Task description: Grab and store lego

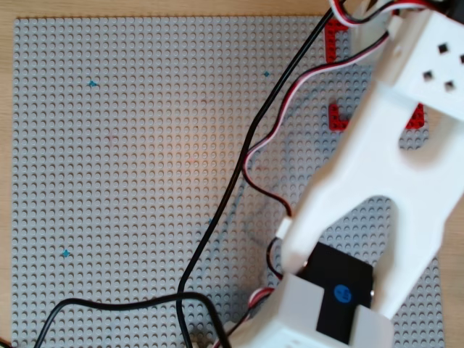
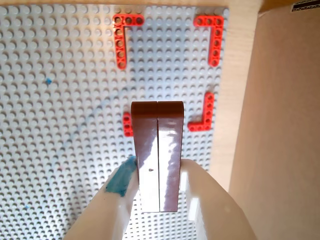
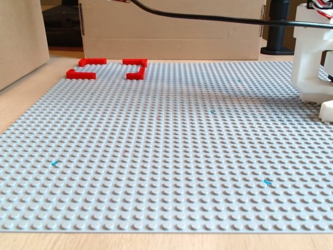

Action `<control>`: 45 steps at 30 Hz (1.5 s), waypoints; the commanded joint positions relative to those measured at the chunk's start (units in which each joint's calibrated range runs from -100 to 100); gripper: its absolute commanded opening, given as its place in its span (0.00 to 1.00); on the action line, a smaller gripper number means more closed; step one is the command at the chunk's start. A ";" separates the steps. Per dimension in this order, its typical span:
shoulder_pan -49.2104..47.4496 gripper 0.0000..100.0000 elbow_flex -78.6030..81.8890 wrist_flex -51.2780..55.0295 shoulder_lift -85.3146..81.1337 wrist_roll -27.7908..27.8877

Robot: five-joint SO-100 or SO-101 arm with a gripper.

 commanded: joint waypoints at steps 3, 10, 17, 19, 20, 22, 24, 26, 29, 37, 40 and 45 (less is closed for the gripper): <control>2.56 0.01 -2.33 -2.80 -2.70 0.43; 2.34 0.01 -2.97 -2.80 2.05 0.01; 1.07 0.01 -4.42 -4.37 2.13 -2.50; 0.26 0.01 -6.23 -4.11 2.81 -2.81; -0.19 0.01 -6.50 -4.02 2.89 -3.44; -0.78 0.01 -6.50 -3.85 2.89 -4.33; -1.37 0.01 -6.60 -4.37 2.89 -4.59; -1.97 0.01 -6.96 -5.42 2.98 -4.59; -2.19 0.01 -6.41 -8.03 3.06 -4.59; -1.60 0.01 -6.32 -8.82 3.23 -4.17; -1.74 0.01 -6.69 -8.90 4.67 -4.17; -2.12 0.01 -6.96 -8.55 8.14 -4.02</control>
